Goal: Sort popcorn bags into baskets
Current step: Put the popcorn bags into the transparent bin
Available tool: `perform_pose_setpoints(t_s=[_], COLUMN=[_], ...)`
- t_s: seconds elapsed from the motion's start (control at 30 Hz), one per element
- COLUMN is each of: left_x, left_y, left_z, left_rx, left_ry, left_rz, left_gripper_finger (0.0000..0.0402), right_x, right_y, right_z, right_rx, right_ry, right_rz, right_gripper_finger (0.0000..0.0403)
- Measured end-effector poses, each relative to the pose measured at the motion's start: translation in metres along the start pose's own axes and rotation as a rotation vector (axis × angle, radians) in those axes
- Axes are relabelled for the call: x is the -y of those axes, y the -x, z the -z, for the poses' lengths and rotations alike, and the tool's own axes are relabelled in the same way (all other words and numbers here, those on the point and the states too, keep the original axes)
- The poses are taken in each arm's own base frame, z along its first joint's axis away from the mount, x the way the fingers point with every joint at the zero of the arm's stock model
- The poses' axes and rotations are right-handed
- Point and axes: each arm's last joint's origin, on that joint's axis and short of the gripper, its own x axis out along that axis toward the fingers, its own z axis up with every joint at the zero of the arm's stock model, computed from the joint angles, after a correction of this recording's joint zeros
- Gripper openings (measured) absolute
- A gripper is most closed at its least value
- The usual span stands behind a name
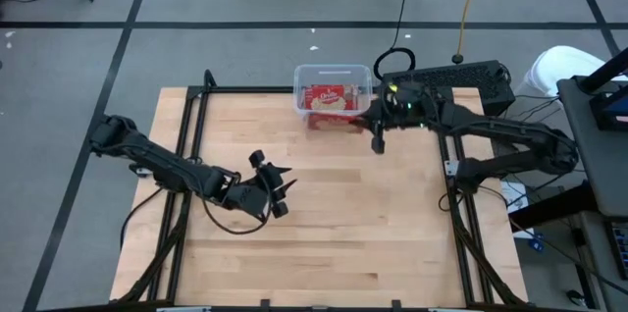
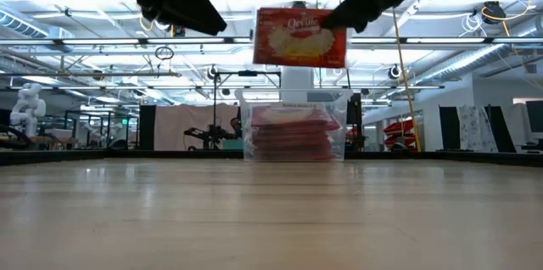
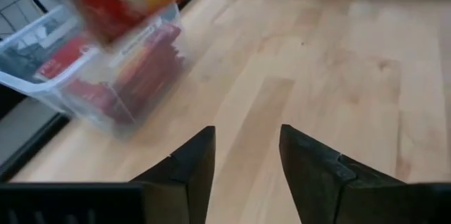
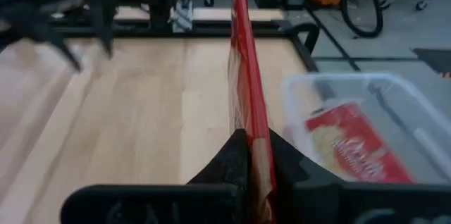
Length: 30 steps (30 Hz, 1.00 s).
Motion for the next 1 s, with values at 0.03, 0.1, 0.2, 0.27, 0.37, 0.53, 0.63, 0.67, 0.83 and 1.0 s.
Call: perform_pose_setpoints(t_s=[0.03,0.1,0.2,0.27,0.37,0.53,0.63,0.67,0.83,1.0], left_x=[0.001,0.001,0.002,0.002,0.003,0.003,0.003,0.003,0.003,0.003], left_y=[-0.001,-0.003,-0.005,-0.006,-0.006,-0.006,-0.006,-0.006,-0.006,-0.006], left_z=[0.003,0.006,0.009,0.009,0.01,0.009,0.009,0.009,0.009,0.009], left_rx=[0.012,0.044,0.086,0.11,0.12,0.127,0.127,0.125,0.12,0.119], left_ry=[0.012,0.036,0.061,0.071,0.077,0.078,0.082,0.083,0.082,0.082], left_rz=[0.007,0.018,0.031,0.038,0.041,0.043,0.044,0.043,0.058,0.059], left_gripper_finger=[0.0161,0.0158,0.0157,0.0157,0.0157,0.0157,0.0157,0.0156,0.0156,0.0156], right_x=[0.006,0.018,0.035,0.046,0.063,0.092,0.11,0.115,0.141,0.156], right_y=[0.0,0.0,0.0,-0.001,-0.008,-0.019,-0.026,-0.029,-0.039,-0.05], right_z=[-0.003,-0.008,-0.019,-0.027,-0.033,-0.034,-0.028,-0.025,-0.005,0.013], right_rx=[0.013,0.014,0.047,0.068,0.075,0.069,0.058,0.051,0.03,-0.01], right_ry=[0.004,0.007,0.003,-0.003,-0.007,-0.013,-0.021,-0.029,-0.085,-0.128], right_rz=[0.004,0.031,0.01,-0.003,-0.022,-0.062,-0.074,-0.069,-0.088,-0.079], right_gripper_finger=[0.0008,0.0008,0.0008,0.0008,0.0008,0.0008,0.0008,0.0008,0.0008,0.0008])
